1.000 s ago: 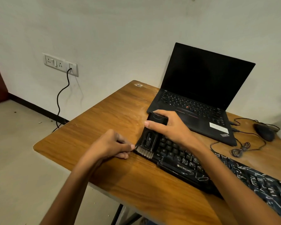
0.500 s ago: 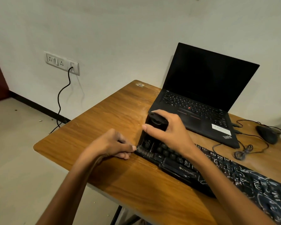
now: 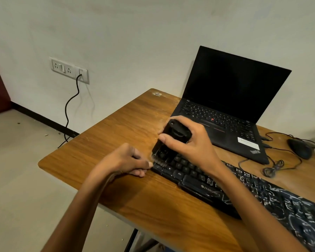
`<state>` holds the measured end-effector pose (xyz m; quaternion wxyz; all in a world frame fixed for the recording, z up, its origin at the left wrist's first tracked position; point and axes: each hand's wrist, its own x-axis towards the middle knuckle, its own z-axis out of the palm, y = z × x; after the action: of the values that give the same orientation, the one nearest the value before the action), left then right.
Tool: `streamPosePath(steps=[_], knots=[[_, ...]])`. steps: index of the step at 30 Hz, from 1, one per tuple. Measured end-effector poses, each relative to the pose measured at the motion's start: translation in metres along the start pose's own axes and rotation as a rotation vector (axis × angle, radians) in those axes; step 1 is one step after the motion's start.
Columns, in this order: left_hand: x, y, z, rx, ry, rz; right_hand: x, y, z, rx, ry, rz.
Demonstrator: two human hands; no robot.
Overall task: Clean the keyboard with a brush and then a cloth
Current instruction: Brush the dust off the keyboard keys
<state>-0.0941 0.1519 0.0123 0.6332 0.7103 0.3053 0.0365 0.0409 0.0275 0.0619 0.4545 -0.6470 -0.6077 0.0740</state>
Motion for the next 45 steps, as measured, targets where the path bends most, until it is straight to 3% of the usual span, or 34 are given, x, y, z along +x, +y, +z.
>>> streamPosePath(steps=[6, 10, 13, 19, 25, 30, 35, 39, 43, 45], knots=[[-0.001, 0.000, 0.000, -0.005, -0.002, -0.002, -0.007, -0.003, -0.021, -0.189, -0.199, 0.049], [0.000, -0.001, 0.000, 0.016, 0.020, 0.002, 0.010, -0.010, -0.015, -0.186, -0.099, -0.014], [0.000, 0.000, -0.001, 0.024, 0.007, 0.006, 0.004, -0.009, 0.009, -0.141, -0.175, -0.043], [0.002, 0.000, -0.002, 0.030, 0.007, 0.007, -0.002, -0.004, -0.033, -0.187, -0.338, 0.121], [0.000, 0.001, -0.001, 0.028, 0.006, 0.000, 0.011, 0.003, 0.001, -0.047, -0.147, 0.064], [0.000, 0.002, 0.000, -0.002, -0.003, 0.002, 0.015, 0.020, -0.012, -0.186, 0.092, 0.068], [0.001, 0.002, -0.001, 0.009, -0.013, 0.010, 0.007, 0.018, 0.000, -0.083, -0.010, 0.051], [0.001, 0.002, -0.001, 0.019, -0.015, 0.014, 0.020, 0.029, -0.019, -0.279, 0.149, 0.075], [0.002, 0.000, -0.003, 0.052, -0.018, 0.019, 0.018, 0.025, -0.011, -0.140, -0.017, 0.082], [0.002, 0.000, -0.003, 0.059, -0.017, 0.024, 0.021, 0.032, -0.014, -0.176, 0.026, 0.120]])
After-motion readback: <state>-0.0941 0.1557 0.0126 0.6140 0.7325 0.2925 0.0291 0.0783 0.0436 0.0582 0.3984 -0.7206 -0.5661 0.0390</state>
